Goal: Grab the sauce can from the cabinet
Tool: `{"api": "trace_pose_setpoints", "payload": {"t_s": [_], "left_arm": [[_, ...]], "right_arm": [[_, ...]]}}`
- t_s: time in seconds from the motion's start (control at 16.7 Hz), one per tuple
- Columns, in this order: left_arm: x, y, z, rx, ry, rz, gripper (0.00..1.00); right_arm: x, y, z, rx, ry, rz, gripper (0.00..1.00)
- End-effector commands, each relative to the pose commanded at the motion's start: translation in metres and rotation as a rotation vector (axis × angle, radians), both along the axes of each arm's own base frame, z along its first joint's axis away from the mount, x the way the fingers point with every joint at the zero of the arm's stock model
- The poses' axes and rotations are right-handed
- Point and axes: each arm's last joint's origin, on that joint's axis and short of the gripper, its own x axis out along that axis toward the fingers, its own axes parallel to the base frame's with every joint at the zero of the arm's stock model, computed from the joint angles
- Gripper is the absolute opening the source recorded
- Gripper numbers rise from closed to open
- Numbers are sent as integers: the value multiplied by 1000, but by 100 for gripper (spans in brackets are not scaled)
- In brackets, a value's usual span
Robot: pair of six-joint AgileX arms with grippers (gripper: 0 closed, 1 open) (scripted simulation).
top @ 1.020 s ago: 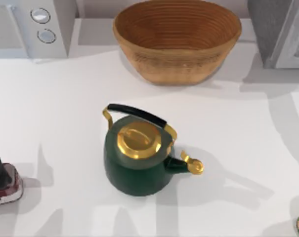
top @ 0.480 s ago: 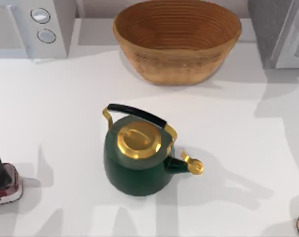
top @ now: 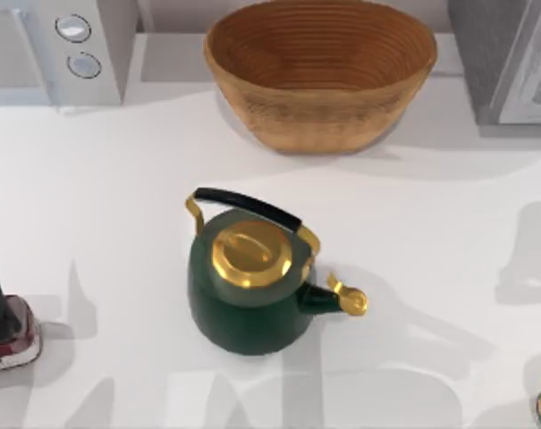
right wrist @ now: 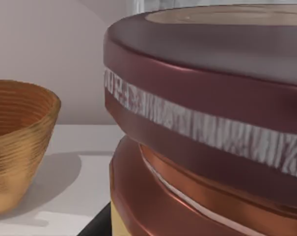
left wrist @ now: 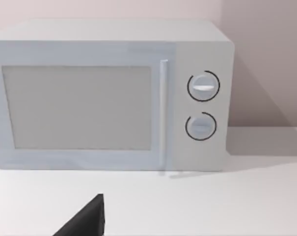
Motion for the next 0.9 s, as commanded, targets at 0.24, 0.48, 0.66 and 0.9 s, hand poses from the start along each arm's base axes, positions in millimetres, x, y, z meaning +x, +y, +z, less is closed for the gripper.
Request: {"api": "trace_pose_setpoints", "payload": {"t_s": [0.24, 0.48, 0.66, 0.9], "left_arm": [[0, 0, 0, 0, 0, 0, 100], [0, 0, 0, 0, 0, 0, 100], [0, 0, 0, 0, 0, 0, 100], [0, 0, 0, 0, 0, 0, 100]], "right_arm": [[-4, -5, -65, 7, -57, 2, 0], [-4, -7, -89, 8, -105, 3, 0], [-4, -7, -89, 8, -106, 3, 0], [-3, -7, -89, 10, -98, 9, 0]]}}
